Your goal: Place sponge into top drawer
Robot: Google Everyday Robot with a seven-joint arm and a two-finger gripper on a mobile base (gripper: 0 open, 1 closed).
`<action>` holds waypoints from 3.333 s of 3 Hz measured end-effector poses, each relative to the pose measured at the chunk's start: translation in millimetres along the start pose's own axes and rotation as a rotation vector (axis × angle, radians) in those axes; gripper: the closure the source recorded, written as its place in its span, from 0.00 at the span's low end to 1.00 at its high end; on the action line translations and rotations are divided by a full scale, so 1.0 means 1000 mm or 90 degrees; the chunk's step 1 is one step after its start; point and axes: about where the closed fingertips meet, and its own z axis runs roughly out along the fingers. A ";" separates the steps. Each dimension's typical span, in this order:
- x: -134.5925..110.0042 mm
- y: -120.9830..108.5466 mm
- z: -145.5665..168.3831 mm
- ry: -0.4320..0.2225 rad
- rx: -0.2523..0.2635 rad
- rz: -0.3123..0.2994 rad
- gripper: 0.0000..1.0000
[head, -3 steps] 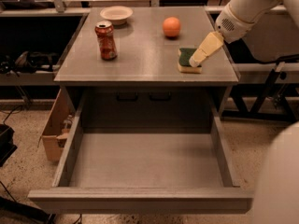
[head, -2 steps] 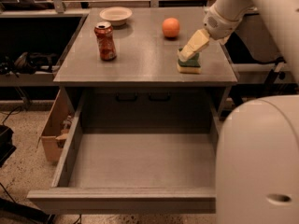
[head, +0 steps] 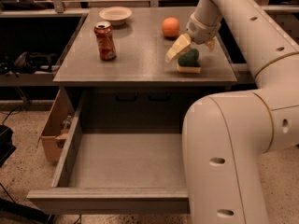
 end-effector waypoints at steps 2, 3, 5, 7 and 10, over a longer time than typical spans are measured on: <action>-0.011 0.012 0.030 0.026 -0.008 0.013 0.41; -0.011 0.012 0.028 0.026 -0.008 0.014 0.64; -0.011 0.012 0.028 0.026 -0.008 0.014 1.00; -0.014 0.013 0.018 0.026 -0.008 0.013 1.00; 0.053 0.025 -0.110 -0.168 -0.024 -0.125 1.00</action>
Offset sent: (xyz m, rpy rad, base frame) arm 0.0054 0.0171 -0.0213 -0.0065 0.0466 -0.0110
